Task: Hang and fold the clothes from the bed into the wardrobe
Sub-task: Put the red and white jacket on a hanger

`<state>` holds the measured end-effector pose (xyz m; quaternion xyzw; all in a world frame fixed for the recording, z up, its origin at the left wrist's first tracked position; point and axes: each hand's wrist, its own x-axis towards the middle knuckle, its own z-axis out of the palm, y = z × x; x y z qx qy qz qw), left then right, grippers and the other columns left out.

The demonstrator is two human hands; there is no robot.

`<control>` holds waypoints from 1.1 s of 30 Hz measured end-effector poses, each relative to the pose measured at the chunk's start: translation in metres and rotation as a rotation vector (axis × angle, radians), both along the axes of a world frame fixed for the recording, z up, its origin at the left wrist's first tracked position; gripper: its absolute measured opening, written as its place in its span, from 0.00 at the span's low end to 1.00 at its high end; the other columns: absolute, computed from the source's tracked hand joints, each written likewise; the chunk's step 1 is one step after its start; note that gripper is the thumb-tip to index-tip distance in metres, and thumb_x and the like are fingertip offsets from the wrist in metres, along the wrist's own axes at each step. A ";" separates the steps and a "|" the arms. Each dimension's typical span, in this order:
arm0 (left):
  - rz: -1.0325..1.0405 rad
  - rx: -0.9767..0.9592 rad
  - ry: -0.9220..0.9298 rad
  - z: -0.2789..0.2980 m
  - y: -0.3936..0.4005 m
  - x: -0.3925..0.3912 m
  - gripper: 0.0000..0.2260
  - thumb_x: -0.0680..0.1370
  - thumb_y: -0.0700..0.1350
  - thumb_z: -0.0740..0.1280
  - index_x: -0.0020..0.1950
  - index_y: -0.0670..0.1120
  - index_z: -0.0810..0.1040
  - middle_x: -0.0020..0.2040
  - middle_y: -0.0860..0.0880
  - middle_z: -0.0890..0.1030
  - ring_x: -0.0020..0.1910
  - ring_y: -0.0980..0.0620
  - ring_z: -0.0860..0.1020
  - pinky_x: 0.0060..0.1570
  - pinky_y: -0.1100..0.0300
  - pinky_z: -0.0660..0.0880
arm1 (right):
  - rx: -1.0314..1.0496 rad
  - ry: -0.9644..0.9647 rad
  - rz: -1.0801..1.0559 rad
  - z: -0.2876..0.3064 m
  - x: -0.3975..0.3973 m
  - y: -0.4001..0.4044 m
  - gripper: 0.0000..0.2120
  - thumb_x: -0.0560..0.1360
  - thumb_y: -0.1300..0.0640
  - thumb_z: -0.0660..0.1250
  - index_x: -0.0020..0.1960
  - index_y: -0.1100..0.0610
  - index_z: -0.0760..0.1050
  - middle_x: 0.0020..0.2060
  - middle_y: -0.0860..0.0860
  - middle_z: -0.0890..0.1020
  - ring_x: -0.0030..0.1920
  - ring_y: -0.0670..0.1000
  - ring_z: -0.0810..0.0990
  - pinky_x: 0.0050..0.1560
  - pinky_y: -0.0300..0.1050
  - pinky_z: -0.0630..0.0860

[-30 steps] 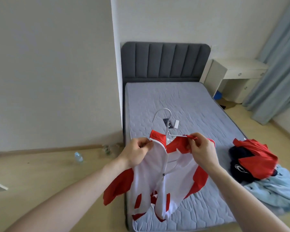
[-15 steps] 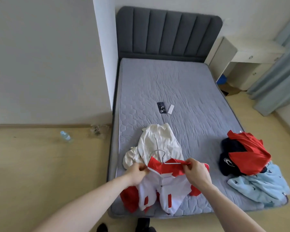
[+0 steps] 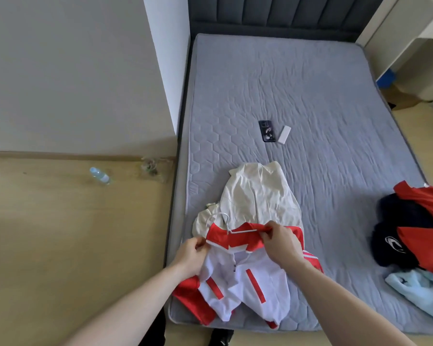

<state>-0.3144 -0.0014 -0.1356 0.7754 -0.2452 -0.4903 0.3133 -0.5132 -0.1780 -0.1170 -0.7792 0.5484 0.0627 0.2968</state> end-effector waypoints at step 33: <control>-0.336 0.197 -0.561 -0.335 -0.104 0.046 0.17 0.82 0.56 0.61 0.37 0.49 0.73 0.41 0.49 0.83 0.43 0.44 0.81 0.38 0.54 0.74 | 0.189 0.127 -0.156 -0.340 0.072 0.069 0.08 0.80 0.50 0.68 0.45 0.46 0.70 0.42 0.43 0.74 0.41 0.50 0.76 0.38 0.46 0.68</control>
